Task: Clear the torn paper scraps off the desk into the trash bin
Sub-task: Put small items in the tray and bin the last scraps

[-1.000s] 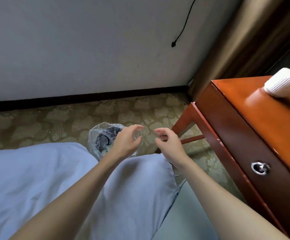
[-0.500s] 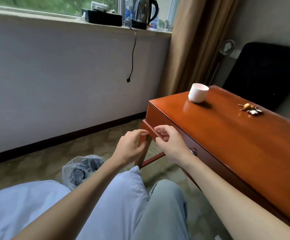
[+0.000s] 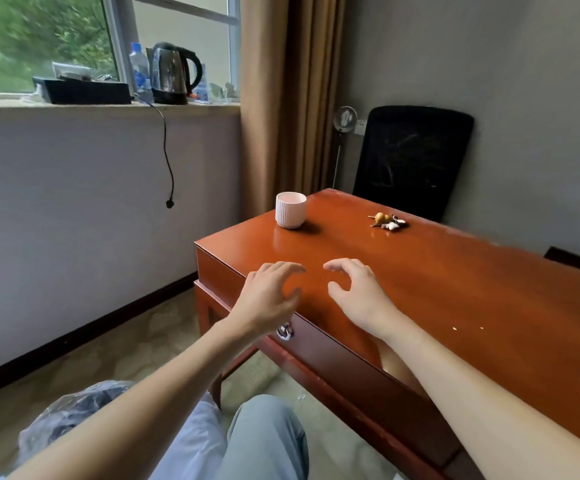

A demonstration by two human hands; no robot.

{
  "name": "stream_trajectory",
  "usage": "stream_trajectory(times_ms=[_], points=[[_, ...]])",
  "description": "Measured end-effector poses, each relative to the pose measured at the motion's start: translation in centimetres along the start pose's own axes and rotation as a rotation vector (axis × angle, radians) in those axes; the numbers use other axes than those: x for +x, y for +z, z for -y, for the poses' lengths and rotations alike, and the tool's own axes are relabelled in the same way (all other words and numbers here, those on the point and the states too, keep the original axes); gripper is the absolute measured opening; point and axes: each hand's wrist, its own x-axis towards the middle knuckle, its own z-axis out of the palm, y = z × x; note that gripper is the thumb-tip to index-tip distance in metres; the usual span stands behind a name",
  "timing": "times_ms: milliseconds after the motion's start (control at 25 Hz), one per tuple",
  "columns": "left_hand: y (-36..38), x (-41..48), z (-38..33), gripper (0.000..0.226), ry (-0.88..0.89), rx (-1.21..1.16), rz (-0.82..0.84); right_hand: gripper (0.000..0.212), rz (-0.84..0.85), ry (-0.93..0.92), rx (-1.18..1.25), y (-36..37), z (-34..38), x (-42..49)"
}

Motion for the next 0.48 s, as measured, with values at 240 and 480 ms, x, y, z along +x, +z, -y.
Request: stream_trajectory(times_ms=[240, 480], points=[[5.8, 4.6, -3.0, 0.035, 0.017, 0.047, 0.196, 0.031, 0.007, 0.074, -0.173, -3.1, -5.8, -0.3], [9.3, 9.1, -3.4, 0.031, -0.032, 0.081, 0.157, 0.029, -0.043, 0.111, -0.305, -4.7, -10.0, 1.1]])
